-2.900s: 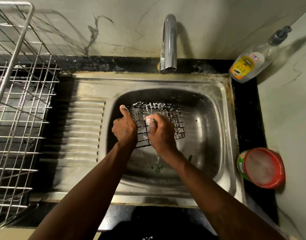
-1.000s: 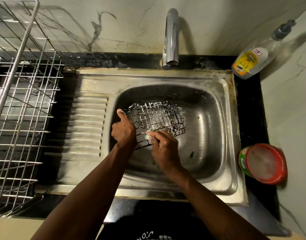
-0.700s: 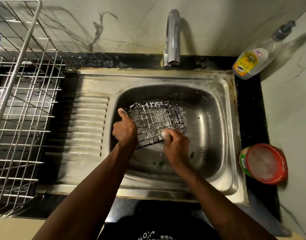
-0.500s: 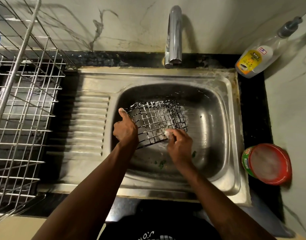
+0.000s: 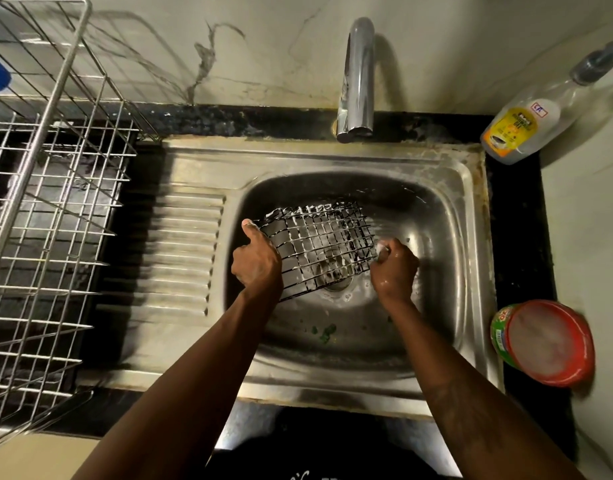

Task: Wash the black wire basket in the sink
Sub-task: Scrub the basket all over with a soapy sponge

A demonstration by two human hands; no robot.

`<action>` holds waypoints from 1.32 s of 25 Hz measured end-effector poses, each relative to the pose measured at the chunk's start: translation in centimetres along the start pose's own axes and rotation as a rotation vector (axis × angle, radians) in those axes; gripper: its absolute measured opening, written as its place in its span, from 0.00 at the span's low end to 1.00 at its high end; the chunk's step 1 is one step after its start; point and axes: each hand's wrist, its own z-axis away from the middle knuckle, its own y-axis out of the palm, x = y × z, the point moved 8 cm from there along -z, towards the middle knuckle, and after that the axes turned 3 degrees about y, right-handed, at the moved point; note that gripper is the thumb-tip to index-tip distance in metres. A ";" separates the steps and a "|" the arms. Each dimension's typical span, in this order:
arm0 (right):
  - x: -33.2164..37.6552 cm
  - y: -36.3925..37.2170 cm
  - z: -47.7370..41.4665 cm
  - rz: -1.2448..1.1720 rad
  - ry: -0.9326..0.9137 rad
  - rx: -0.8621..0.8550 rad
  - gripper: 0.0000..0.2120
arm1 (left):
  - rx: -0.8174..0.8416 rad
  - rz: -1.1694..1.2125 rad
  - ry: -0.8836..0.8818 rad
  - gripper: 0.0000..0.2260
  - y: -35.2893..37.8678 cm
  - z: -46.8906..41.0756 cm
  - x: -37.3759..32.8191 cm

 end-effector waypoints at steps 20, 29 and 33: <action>13.8 -0.3 8.2 -0.205 -0.700 0.044 0.12 | 0.042 -0.118 0.103 0.39 0.8 -0.4 -1.8; 16.0 0.0 5.8 -0.155 -0.729 0.184 0.12 | 0.036 -0.137 0.083 0.39 0.6 -0.8 -1.8; 12.1 0.4 7.5 -0.162 -0.667 0.157 0.11 | 0.030 -0.102 0.058 0.39 0.3 -0.8 -0.9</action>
